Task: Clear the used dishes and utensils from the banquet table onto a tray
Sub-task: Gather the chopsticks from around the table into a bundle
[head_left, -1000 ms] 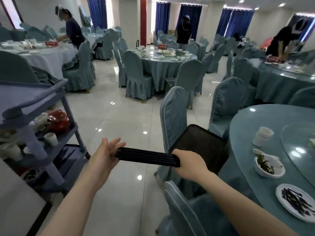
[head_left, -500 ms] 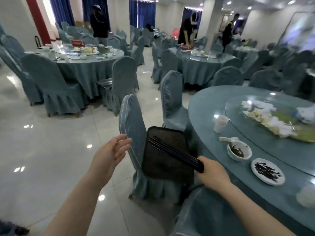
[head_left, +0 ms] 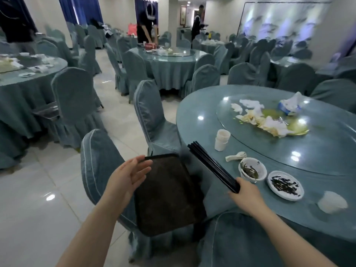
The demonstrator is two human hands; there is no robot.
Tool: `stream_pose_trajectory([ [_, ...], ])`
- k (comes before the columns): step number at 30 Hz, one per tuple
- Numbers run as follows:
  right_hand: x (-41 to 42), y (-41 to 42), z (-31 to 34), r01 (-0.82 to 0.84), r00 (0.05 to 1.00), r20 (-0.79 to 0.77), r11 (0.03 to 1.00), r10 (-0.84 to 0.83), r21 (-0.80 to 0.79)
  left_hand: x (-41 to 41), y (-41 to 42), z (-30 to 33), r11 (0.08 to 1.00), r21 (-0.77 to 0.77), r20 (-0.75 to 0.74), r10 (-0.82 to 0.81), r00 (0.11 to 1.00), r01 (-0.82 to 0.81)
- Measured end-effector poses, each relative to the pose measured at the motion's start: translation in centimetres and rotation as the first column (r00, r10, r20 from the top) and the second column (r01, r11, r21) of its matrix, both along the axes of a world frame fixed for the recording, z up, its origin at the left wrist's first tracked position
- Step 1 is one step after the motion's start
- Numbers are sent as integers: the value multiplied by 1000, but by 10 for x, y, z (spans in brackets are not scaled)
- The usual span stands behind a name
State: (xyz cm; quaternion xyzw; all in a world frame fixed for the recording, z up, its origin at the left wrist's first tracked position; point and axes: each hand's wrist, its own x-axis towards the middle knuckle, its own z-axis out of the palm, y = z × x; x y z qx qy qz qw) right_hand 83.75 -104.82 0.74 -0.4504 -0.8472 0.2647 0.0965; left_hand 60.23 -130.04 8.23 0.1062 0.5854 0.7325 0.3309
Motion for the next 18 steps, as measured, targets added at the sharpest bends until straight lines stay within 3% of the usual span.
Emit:
stream_pose_trajectory([
  [8,-26,8,6,244,969,-23,969,-244,-29,-79,66,-8,960,35,15,-278,960,277],
  [12,-33,7,4,333,939,-81,943,-333,-8,-102,101,-10,937,43,43,-349,936,347],
  [18,-37,29,1,456,890,-4,890,-456,-9,-123,151,-13,900,31,57,-436,898,435],
])
